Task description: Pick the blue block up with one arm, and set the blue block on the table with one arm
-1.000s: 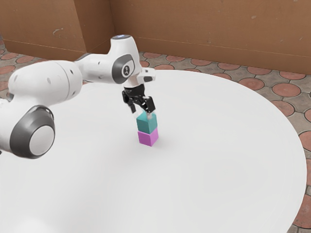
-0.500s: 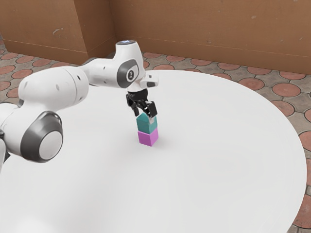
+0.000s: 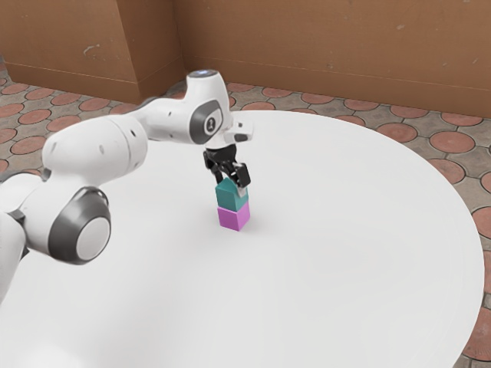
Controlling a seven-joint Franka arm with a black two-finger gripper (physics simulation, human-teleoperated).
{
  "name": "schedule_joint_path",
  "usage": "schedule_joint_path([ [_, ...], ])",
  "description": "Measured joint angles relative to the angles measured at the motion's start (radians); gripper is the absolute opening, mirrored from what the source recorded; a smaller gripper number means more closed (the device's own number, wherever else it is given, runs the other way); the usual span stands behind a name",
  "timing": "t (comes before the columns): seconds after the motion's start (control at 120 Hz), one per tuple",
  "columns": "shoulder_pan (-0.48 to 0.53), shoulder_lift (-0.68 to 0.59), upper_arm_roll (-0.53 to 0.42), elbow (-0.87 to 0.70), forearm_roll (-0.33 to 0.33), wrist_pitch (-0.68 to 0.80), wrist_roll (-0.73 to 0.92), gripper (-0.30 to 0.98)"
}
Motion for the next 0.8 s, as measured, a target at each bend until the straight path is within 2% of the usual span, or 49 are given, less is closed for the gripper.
schedule_joint_path([
  [0.8,0.0,0.028,0.006,0.015,0.0,0.042,-0.15,0.69],
])
